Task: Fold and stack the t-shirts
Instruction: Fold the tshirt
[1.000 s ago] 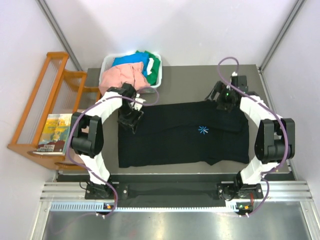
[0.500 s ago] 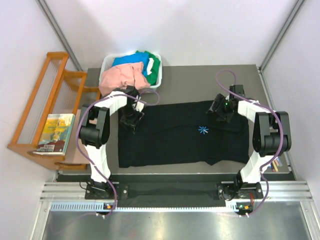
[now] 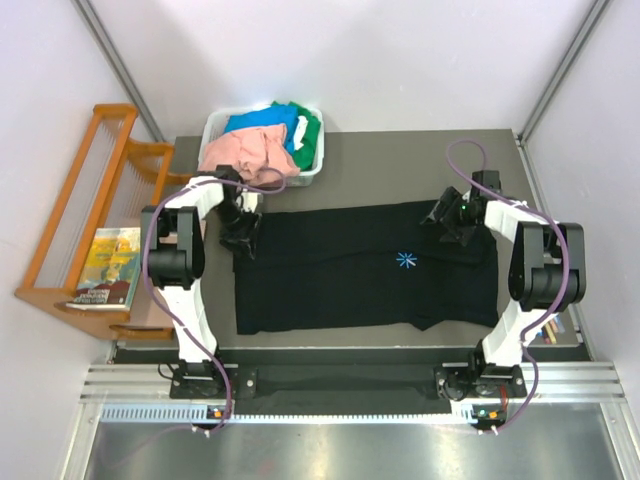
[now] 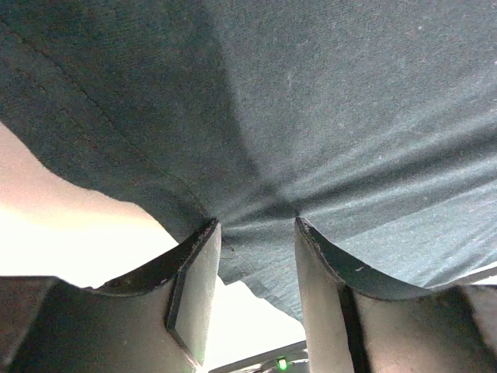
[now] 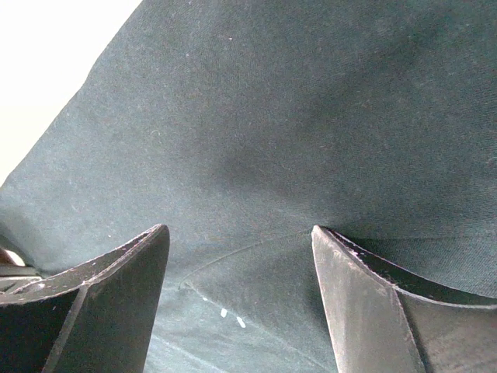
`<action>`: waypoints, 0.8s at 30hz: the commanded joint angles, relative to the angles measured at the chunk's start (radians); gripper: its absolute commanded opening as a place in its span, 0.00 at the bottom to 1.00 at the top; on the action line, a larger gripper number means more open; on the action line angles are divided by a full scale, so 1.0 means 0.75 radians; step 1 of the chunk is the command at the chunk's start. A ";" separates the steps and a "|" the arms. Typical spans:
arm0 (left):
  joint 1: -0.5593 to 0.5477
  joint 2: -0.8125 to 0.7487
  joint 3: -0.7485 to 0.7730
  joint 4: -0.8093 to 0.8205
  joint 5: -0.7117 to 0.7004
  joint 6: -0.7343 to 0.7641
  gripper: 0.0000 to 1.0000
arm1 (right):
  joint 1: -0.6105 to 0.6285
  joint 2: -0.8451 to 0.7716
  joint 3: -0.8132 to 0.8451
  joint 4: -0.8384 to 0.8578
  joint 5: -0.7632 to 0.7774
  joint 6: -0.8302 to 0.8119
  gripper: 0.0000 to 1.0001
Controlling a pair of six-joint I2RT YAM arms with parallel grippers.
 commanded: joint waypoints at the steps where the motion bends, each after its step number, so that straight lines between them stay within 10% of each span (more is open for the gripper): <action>1: 0.045 0.092 -0.028 0.134 -0.166 0.053 0.50 | -0.038 0.048 0.029 0.046 0.047 -0.003 0.75; 24: -0.002 0.168 0.283 0.239 -0.365 -0.156 0.50 | -0.048 0.265 0.241 0.083 -0.039 0.079 0.76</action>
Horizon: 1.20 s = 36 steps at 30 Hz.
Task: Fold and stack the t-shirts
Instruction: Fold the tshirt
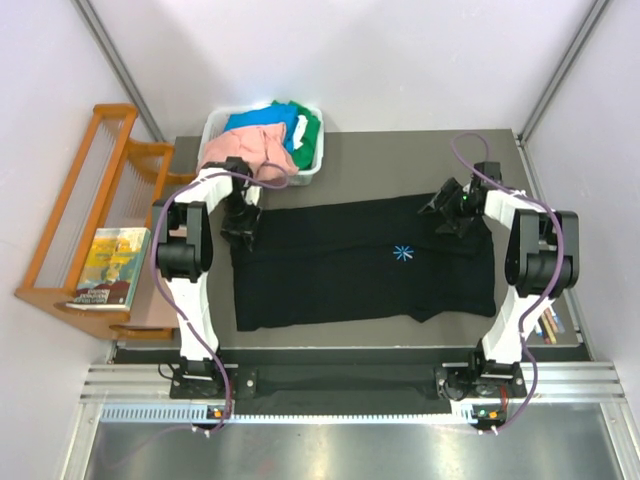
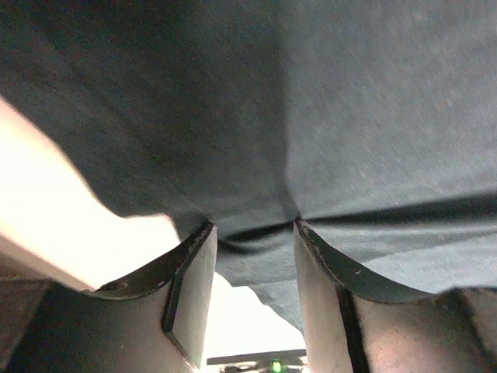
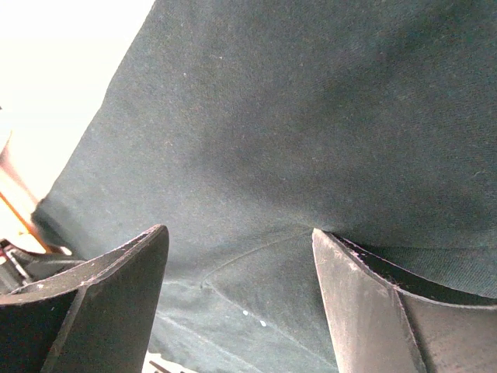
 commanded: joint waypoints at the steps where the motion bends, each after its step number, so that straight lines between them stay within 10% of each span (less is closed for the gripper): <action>1: 0.044 0.050 0.106 0.311 -0.163 -0.003 0.50 | -0.023 0.139 0.108 0.095 0.072 -0.025 0.75; 12: 0.024 -0.160 0.014 0.221 0.009 0.033 0.49 | -0.035 0.037 0.059 0.075 0.084 -0.051 0.77; 24: -0.009 -0.635 0.068 0.094 0.224 0.081 0.56 | 0.053 -0.380 0.123 -0.099 0.229 -0.182 1.00; 36: -0.250 -1.279 -0.656 0.149 0.101 0.330 0.61 | 0.227 -0.988 -0.457 -0.160 0.178 -0.231 1.00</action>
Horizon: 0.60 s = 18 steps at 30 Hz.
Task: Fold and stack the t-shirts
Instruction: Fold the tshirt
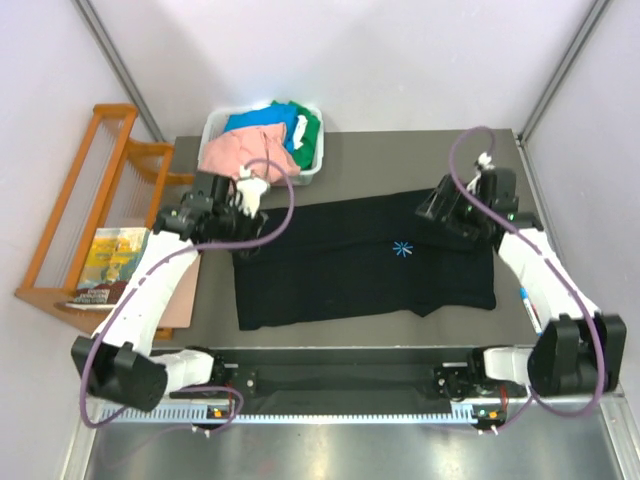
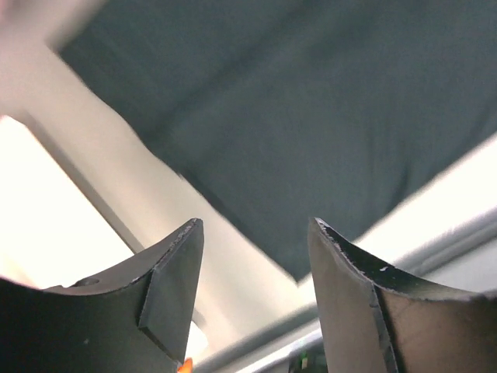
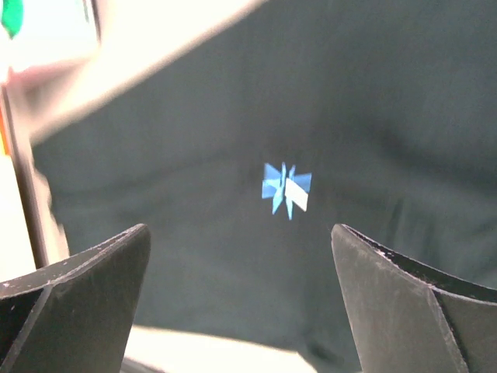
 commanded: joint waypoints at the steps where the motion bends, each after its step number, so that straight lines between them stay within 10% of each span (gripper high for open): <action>1: -0.048 -0.130 -0.233 0.005 -0.060 0.122 0.59 | 0.067 -0.233 -0.269 -0.069 -0.023 -0.039 0.99; 18: -0.299 0.098 -0.420 0.005 -0.277 0.075 0.54 | 0.251 -0.648 -0.601 -0.467 0.194 0.137 0.93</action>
